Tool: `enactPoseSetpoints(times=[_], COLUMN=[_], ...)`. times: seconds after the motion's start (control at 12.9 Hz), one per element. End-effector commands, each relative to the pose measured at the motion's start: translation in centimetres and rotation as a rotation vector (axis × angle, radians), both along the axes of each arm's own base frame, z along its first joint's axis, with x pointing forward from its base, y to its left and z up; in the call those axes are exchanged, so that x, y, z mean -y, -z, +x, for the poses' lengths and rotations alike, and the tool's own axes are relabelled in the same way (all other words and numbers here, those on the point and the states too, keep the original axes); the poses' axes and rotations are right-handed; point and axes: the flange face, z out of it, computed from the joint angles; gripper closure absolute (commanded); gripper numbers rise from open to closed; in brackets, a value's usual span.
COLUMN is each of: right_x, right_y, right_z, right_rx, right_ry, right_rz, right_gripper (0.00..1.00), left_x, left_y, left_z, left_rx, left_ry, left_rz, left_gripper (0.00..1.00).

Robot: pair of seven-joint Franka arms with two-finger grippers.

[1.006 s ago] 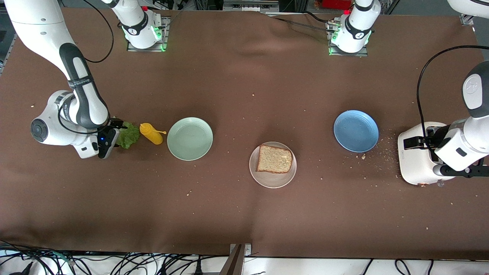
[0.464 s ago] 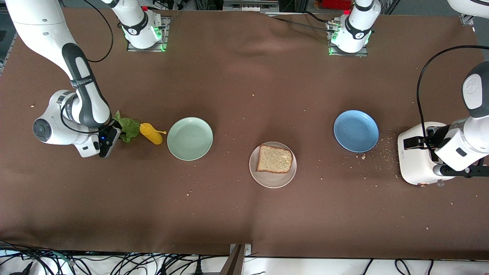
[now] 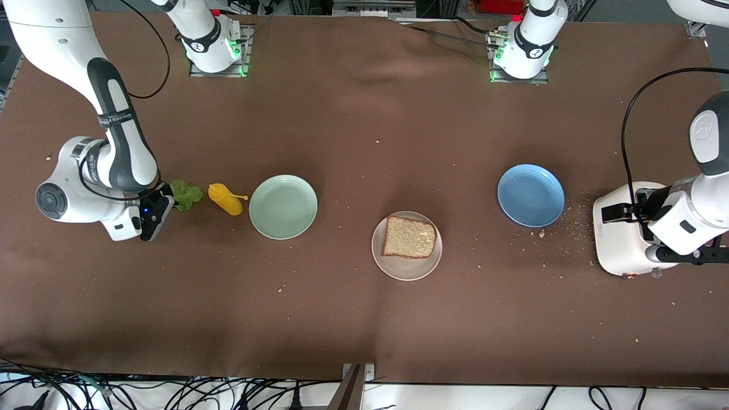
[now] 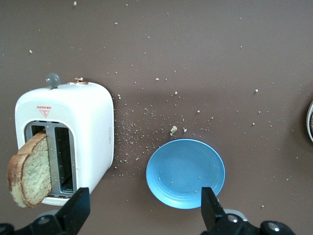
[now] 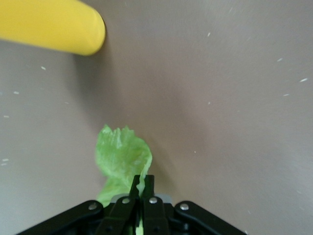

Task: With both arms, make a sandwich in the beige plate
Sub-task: 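Grasp the green lettuce leaf with the right gripper, then carry the lettuce to the beige plate while the left gripper grasps toast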

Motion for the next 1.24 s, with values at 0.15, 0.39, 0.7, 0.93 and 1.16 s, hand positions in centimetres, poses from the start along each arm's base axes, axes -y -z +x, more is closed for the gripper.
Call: enactPoseSetpoints(times=[0.15, 0.39, 0.7, 0.93, 1.16], right_x=[-6.5, -10.1, -16.7, -22.1, -27.0], right_y=[-10.0, -14.8, -19.0, -19.7, -17.8], right_z=[2.8, 2.4, 0.6, 0.7, 2.3], right_rx=[-0.138, -0.226, -0.36, -0.382, -0.402], right_ry=[0.098, 0.177, 0.334, 0.504, 0.74], right_rz=[-0.11, -0.161, -0.168, -0.115, -0.015], right_gripper=[1.0, 1.0, 1.0, 1.0, 1.0], left_x=[-0.1, -1.0, -6.0, -11.3, -15.9], left_y=[0.0, 0.1, 1.3, 2.7, 4.2], left_z=[-0.3, -0.3, -0.9, -1.8, -2.5], left_rx=[-0.008, -0.01, -0.042, -0.06, -0.05], left_ry=[-0.004, -0.013, 0.036, 0.09, 0.119], left_rz=[-0.01, -0.01, -0.035, -0.06, -0.074], left_gripper=[0.0, 0.0, 0.0, 0.0, 0.0])
